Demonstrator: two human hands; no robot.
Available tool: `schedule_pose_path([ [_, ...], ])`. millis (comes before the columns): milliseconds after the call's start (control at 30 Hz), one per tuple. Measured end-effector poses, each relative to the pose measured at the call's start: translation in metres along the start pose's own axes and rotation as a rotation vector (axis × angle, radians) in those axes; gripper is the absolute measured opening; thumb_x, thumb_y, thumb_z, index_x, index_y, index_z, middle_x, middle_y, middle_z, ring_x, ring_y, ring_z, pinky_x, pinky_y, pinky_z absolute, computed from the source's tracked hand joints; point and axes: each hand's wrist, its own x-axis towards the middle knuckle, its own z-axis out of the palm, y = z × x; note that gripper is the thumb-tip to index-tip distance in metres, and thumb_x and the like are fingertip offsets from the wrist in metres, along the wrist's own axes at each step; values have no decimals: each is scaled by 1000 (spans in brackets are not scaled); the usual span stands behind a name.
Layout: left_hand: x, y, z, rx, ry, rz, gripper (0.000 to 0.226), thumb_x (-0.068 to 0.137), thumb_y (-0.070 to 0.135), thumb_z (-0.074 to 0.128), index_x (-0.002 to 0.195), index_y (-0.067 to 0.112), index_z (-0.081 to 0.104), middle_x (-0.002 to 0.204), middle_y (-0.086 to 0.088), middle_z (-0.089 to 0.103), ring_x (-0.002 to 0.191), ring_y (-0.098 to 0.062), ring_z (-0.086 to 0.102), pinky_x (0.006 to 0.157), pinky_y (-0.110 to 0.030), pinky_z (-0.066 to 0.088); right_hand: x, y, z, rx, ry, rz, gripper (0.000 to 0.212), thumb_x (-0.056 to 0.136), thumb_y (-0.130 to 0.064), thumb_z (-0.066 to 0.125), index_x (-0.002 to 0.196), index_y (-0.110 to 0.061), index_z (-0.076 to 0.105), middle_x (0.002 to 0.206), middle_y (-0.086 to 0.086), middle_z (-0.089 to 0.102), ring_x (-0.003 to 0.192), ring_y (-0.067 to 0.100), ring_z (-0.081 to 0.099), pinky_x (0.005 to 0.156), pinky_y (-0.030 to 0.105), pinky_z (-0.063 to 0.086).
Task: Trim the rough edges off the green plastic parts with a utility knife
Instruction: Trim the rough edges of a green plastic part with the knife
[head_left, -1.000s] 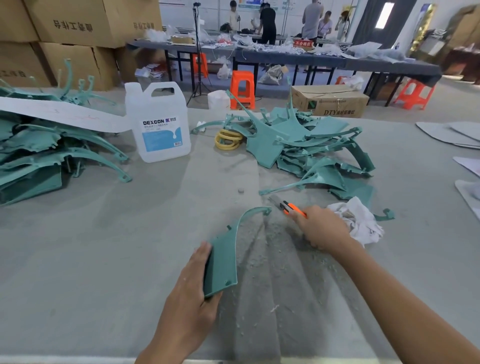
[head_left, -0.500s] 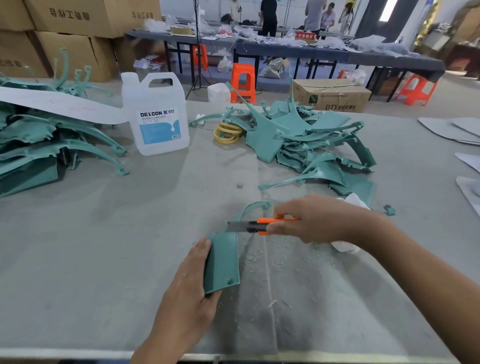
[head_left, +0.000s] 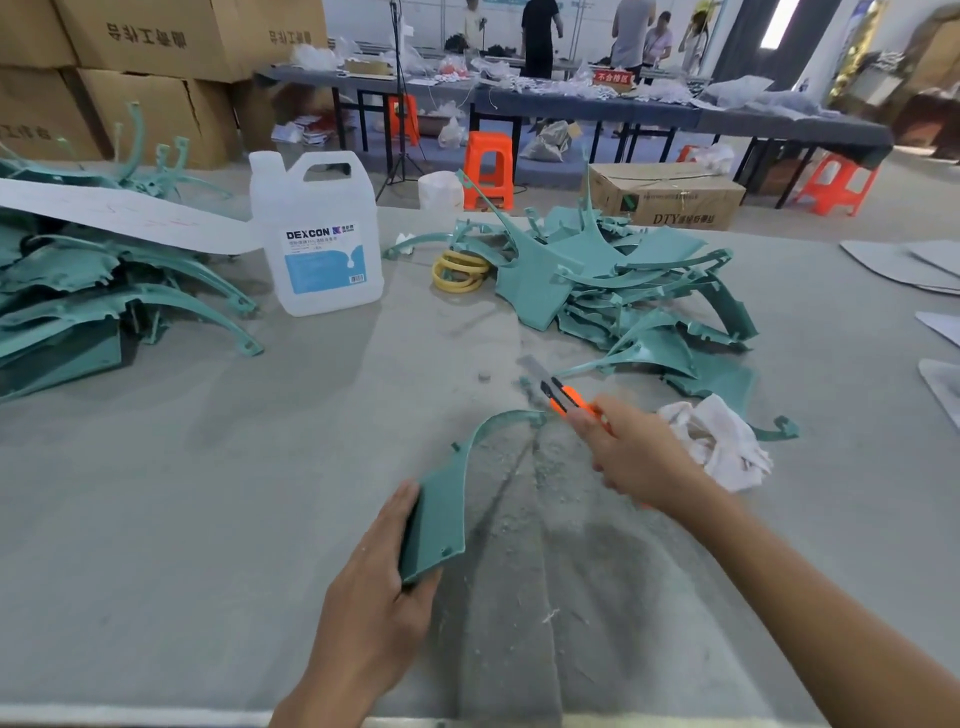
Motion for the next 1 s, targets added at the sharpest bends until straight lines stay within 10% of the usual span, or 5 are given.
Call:
schedule_pose_path([
  [167,17,12,-9,-35,107,-154,64,84,70,41,132,33,63,104,0,75,102,-29,67,75,-34,51,-63,-40,35,242,-140,-132,22,101,-56,44,100,-35,51,75,1,69,59,13,66,61,42,58],
  [433,12,12,-8,-14,122,-197,26,97,38,51,118,34,67,64,7,62,61,-6,58,49,-14,36,-73,-80,31,179,-209,-292,28,102,-58,40,101,-32,51,75,1,66,65,21,65,66,46,55],
  [767,17,8,-15,-102,202,-245,39,99,28,59,61,25,51,55,19,58,53,-14,50,50,-33,36,13,-25,33,-314,-40,1,37,105,-52,38,103,-20,58,97,6,68,92,32,65,80,41,52],
  [1000,17,5,-15,-154,225,-271,39,98,28,58,61,19,54,52,7,58,56,-19,55,54,-38,42,-9,-6,31,69,76,91,32,102,-57,39,103,-30,56,75,-2,67,66,22,68,66,41,59],
])
